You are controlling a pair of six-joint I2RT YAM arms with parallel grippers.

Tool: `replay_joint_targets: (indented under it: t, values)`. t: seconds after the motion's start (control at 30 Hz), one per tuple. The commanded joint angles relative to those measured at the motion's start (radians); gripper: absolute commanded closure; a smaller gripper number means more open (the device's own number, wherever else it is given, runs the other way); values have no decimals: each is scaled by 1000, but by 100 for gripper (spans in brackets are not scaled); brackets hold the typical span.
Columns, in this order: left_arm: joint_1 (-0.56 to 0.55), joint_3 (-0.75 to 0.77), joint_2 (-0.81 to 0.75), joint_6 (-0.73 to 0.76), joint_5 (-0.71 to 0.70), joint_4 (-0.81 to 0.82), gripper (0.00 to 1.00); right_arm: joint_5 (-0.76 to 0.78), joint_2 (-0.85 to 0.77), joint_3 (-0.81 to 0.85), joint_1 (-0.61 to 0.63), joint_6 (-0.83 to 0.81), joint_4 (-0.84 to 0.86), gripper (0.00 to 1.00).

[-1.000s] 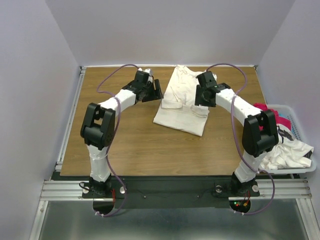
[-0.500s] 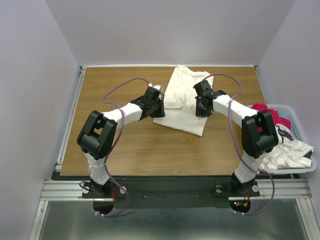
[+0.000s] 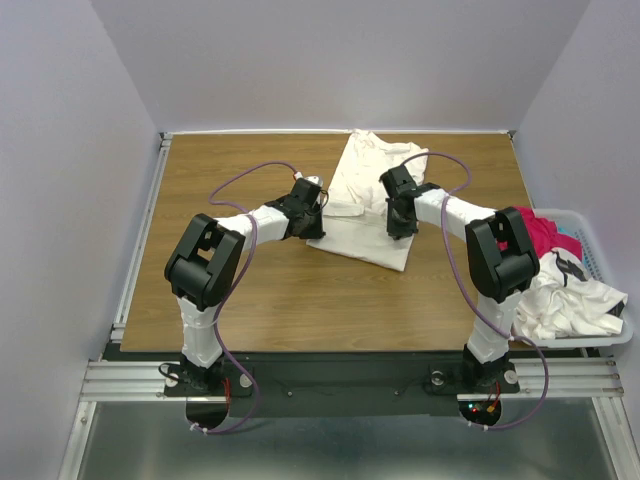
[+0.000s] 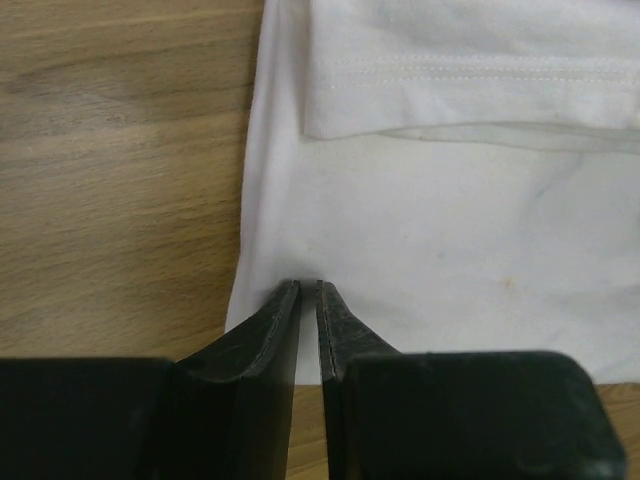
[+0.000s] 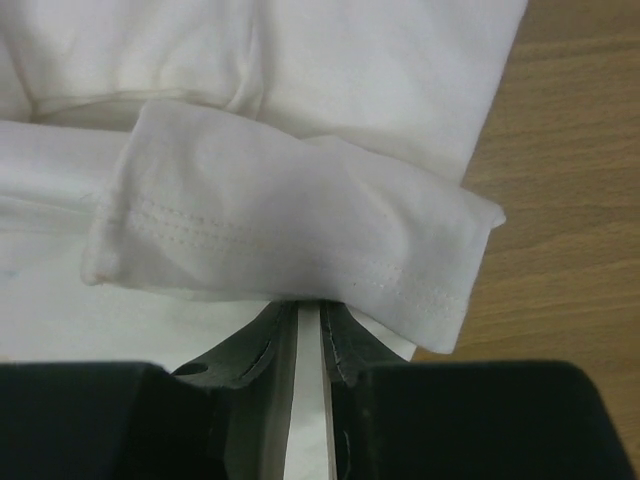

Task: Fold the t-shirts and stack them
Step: Fold the tshirt

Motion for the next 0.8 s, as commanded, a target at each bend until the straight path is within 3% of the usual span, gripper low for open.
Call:
replay_joint_targets:
  t: [0.0,0.33,0.43,0.77]
  values:
    - [1,-24,32,7,-34,-58,76,62,31,71,-11,-9,43,80]
    - [1,-75,10,-4,-8,-61,76,138,111,313,-130,-23,48,76]
    - [1,-87,-5,-6,-7,-61,76,77,84,376,-129,-49,49,73]
    - [0,-110,-39,-10,22,-63,76,-240,-44,182,74,-83,146,73]
